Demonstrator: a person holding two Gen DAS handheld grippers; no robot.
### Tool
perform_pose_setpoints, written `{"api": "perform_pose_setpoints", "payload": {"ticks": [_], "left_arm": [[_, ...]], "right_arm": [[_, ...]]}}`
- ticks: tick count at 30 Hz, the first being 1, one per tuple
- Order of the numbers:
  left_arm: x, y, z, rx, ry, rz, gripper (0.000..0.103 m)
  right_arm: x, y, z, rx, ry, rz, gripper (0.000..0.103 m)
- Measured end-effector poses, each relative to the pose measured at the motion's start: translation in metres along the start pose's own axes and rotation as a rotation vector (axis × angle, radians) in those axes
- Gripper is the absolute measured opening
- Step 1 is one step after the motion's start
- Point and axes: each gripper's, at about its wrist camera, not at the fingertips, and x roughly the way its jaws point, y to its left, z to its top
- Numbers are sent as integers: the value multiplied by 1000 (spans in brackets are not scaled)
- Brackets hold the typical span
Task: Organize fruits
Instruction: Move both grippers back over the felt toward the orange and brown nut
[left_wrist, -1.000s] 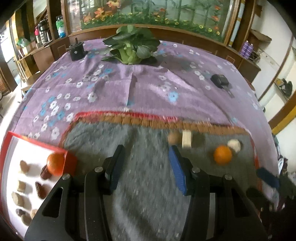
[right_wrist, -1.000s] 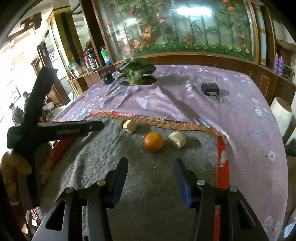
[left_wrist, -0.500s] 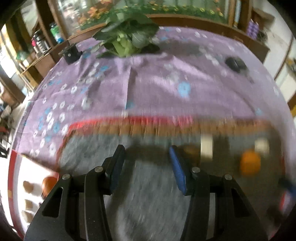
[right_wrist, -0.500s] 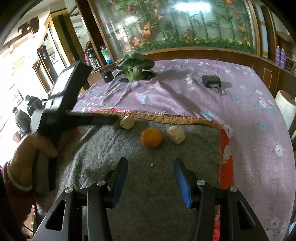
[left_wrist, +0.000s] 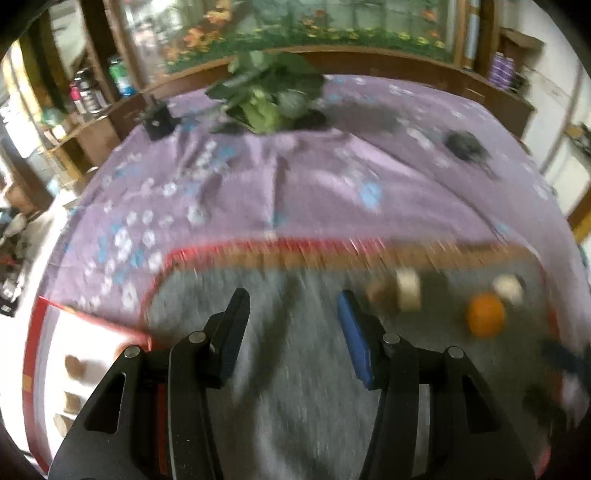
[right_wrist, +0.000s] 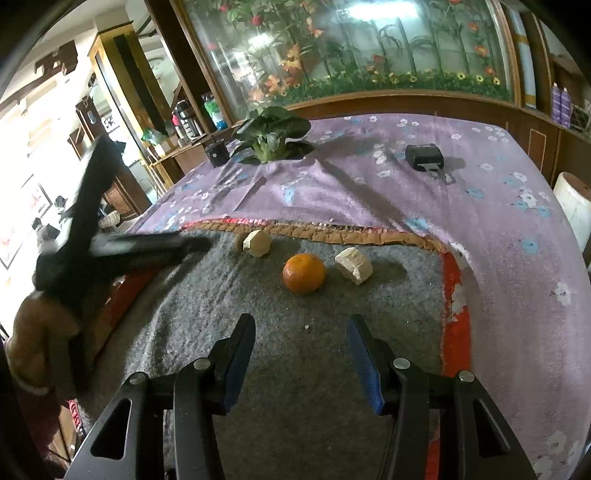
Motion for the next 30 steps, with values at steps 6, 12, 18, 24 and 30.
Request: {"api": "perform_pose_setpoints", "payload": {"ticks": [6, 12, 18, 24, 30], "left_arm": [[34, -17, 21, 62, 14, 109, 49], [9, -25, -27, 213, 33, 40, 50], [-24, -10, -43, 189, -5, -32, 49], [-3, -10, 0, 100, -59, -8, 49], [37, -27, 20, 140, -20, 98, 50]], "right_arm": [[7, -6, -2, 15, 22, 18, 50], [6, -7, -2, 12, 34, 18, 50], [0, -3, -2, 3, 14, 34, 51], [2, -5, -3, 20, 23, 38, 51], [7, -8, -4, 28, 45, 44, 51]]}}
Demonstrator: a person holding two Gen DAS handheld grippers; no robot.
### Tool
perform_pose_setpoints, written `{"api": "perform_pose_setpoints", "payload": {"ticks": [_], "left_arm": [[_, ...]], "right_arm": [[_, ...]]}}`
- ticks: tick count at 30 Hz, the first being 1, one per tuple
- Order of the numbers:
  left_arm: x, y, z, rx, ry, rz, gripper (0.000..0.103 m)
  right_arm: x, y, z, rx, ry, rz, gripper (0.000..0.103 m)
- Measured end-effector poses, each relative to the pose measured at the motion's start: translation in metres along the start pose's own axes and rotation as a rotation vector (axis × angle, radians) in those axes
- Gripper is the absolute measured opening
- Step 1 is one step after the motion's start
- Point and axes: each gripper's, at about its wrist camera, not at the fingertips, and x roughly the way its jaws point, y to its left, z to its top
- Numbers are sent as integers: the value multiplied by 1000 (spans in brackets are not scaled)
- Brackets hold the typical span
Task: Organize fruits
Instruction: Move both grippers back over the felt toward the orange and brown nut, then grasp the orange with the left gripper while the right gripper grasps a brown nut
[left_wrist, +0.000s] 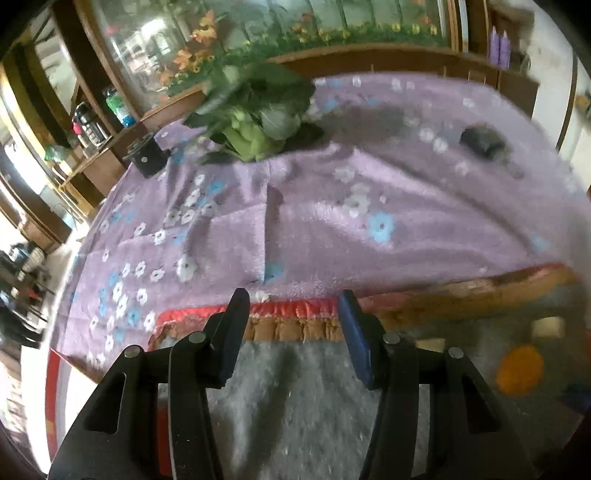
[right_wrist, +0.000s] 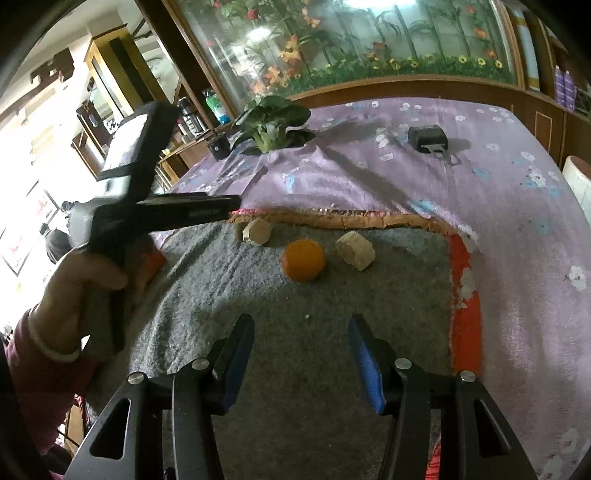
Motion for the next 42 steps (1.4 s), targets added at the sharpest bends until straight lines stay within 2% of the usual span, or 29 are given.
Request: {"api": "perform_pose_setpoints", "payload": {"ticks": [2, 3, 5, 7, 8, 14, 18, 22, 26, 29, 33, 36, 42], "left_arm": [[-6, -4, -6, 31, -27, 18, 50], [-11, -8, -12, 70, -22, -1, 50], [-25, -15, -29, 125, -36, -42, 50], [-39, -22, -50, 205, -3, -109, 49], [-47, -20, -61, 210, 10, -150, 49], [-73, 4, -72, 116, -8, -188, 49], [-76, 6, -77, 58, 29, -280, 49], [-79, -12, -77, 35, 39, -360, 49], [-85, -30, -71, 30, 23, -395, 49], [-84, -40, -62, 25, 7, -410, 49], [-77, -48, -48, 14, -3, -466, 49], [-70, -56, -41, 11, 14, -502, 49], [-57, -65, -32, -64, 53, -555, 48]], "right_arm": [[1, 0, 0, -5, 7, -3, 51], [1, 0, -1, -5, 10, -4, 51], [2, 0, -1, 0, 15, 0, 52], [2, 0, 0, 1, 19, 6, 52], [1, 1, 0, -2, 17, 6, 52], [-1, 4, 0, -8, 6, 9, 52], [-4, 2, 0, -8, 1, -3, 52], [-16, -7, 2, -10, -44, -57, 52], [-22, -22, 2, 23, -59, -135, 53], [-22, -24, 3, 27, -65, -123, 53], [-21, -23, 2, 16, -63, -133, 53], [-19, -28, 2, 40, -53, -149, 53], [-21, -36, 2, 71, -55, -156, 53]]}}
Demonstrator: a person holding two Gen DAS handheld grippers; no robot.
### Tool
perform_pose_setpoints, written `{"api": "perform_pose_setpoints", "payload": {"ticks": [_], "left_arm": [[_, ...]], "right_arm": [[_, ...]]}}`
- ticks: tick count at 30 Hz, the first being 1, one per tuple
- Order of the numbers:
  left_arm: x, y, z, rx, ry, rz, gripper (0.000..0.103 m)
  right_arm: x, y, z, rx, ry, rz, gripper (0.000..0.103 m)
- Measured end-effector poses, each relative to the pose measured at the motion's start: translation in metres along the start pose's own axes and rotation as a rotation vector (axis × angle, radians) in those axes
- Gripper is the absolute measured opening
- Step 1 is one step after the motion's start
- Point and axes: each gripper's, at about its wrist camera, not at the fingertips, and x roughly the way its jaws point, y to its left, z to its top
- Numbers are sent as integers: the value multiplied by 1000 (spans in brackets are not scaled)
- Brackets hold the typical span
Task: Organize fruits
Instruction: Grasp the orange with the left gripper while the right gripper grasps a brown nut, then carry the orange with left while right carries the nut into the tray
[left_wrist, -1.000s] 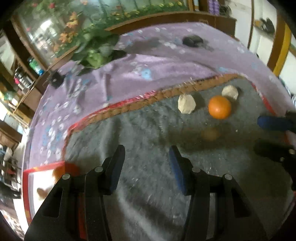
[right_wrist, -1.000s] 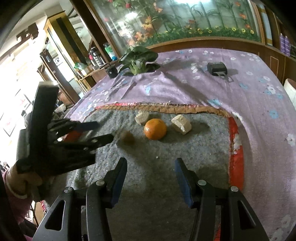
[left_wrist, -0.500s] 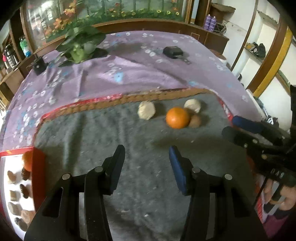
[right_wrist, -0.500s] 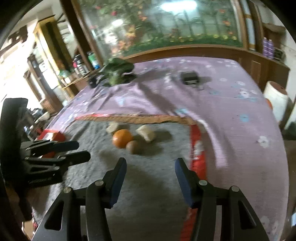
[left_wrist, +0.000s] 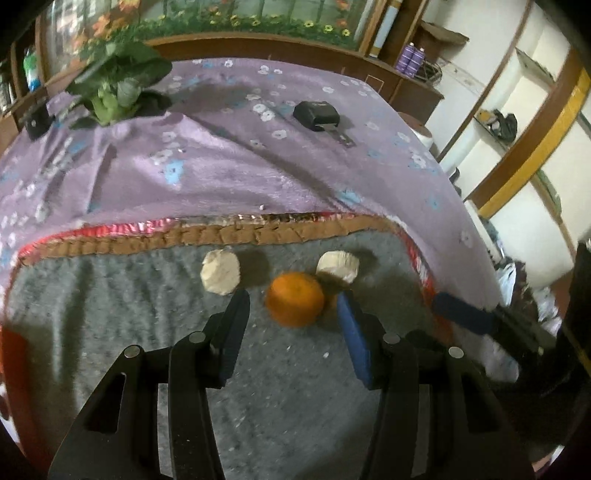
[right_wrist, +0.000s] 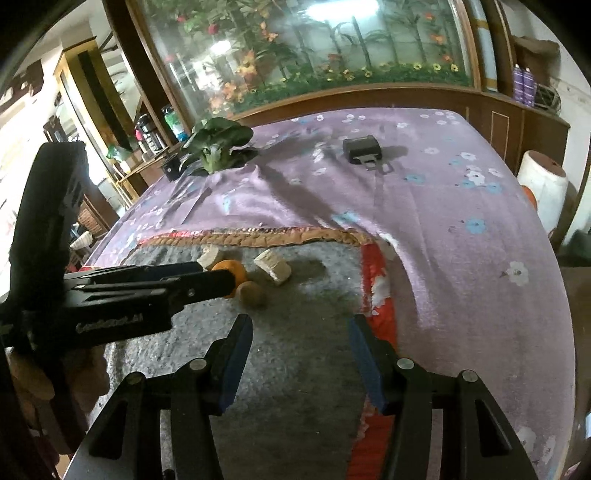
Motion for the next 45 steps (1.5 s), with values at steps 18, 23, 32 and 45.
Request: {"api": "perform_pose_setpoints", "payload": {"ticks": [18, 23, 32, 45], "left_arm": [[-16, 12, -20, 24, -17, 5, 28], [-27, 21, -30, 20, -7, -10, 28], [-47, 34, -46, 51, -12, 51, 29], [-28, 37, -57, 47, -7, 144, 63]], "right_arm": [[11, 18, 0, -44, 3, 94, 53], [23, 41, 0, -161, 46, 58, 53], [51, 59, 16, -237, 54, 8, 49], [45, 59, 18, -244, 29, -30, 22]]}}
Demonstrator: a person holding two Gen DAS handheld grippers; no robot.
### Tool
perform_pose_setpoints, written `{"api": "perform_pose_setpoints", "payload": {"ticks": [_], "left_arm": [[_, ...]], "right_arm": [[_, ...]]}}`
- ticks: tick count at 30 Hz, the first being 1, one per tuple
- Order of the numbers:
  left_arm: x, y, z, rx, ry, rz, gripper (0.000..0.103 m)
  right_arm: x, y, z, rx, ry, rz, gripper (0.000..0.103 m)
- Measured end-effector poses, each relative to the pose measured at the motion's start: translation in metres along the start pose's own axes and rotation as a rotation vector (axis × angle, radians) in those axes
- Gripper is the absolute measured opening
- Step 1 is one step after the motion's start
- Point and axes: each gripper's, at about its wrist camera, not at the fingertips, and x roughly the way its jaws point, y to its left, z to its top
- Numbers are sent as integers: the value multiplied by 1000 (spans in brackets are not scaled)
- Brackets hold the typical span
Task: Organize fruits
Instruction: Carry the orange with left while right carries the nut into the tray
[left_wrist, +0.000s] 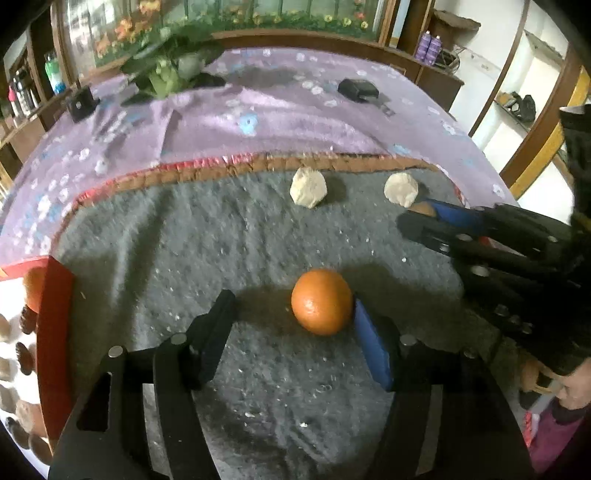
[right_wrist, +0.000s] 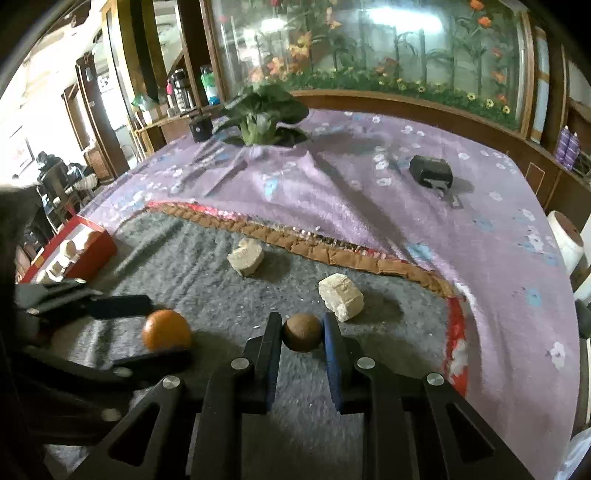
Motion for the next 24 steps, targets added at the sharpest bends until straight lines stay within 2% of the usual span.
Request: {"api": "perform_pose_setpoints", "payload": {"ticks": [2, 4, 5, 9, 15, 24], "left_arm": [[0, 0, -1, -1, -7, 9, 62], [-2, -2, -2, 13, -20, 9, 34], [-4, -1, -1, 8, -21, -25, 31], [-17, 0, -5, 11, -30, -6, 31], [-51, 22, -19, -46, -69, 23, 31], [-103, 79, -49, -145, -135, 148, 31]], "right_arm": [[-9, 1, -2, 2, -16, 1, 22], [-18, 1, -6, 7, -25, 1, 21], [-21, 2, -7, 11, -29, 2, 21], [-37, 8, -15, 36, -53, 44, 21], [-48, 40, -16, 3, -70, 98, 21], [-49, 109, -6, -60, -93, 206, 21]]}}
